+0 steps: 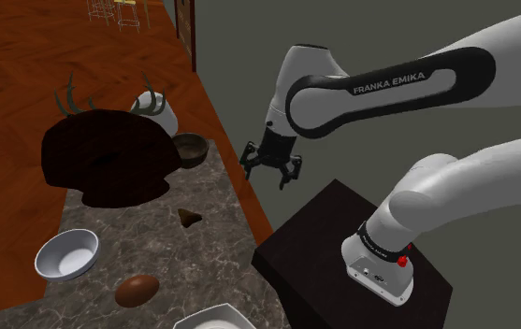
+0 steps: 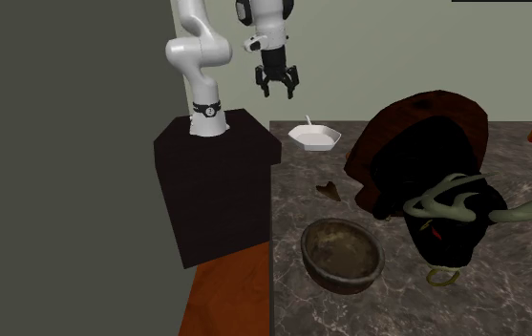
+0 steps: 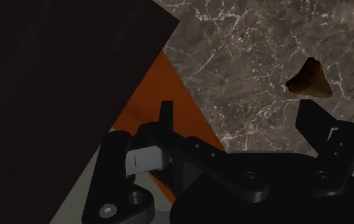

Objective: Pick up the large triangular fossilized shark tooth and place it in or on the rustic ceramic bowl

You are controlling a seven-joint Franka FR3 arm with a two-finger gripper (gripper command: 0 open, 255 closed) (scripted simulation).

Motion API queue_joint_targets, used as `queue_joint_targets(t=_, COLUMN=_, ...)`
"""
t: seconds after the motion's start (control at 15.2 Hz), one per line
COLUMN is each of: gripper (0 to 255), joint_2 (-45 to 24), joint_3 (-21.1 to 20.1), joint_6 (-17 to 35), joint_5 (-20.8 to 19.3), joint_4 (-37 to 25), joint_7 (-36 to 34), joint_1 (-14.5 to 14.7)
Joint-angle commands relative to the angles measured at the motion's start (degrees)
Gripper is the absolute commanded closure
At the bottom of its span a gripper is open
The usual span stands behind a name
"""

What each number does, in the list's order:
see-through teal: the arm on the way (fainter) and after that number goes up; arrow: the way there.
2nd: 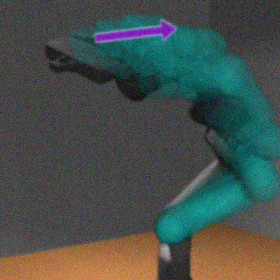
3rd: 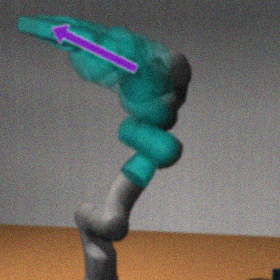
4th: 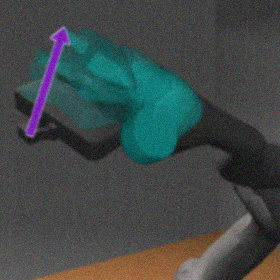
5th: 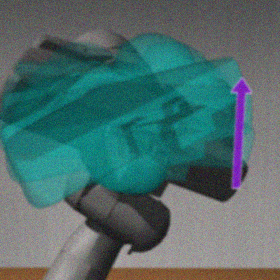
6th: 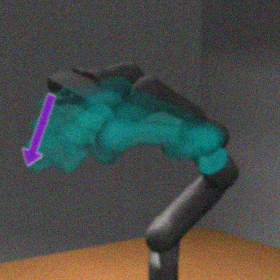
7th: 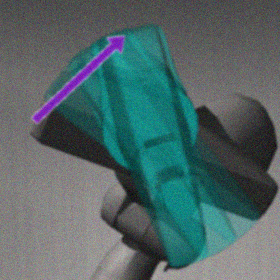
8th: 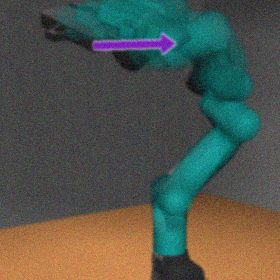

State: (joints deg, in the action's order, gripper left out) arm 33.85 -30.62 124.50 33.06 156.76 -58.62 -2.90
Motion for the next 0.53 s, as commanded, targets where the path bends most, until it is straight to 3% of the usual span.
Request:
queue_joint_targets(t=0.0, gripper=0, joint_2=-5.1, joint_3=-3.6, joint_6=5.8, joint_5=1.3, joint_4=-0.7, joint_7=-4.7, joint_1=-1.5)
queue_joint_targets(t=0.26, gripper=0, joint_2=-16.3, joint_3=-11.4, joint_6=16.7, joint_5=0.2, joint_4=-3.5, joint_7=-15.8, joint_1=-5.8)
queue_joint_targets(t=0.46, gripper=0, joint_2=-26.2, joint_3=-17.2, joint_6=25.1, joint_5=-6.5, joint_4=-6.2, joint_7=-27.3, joint_1=-10.7)
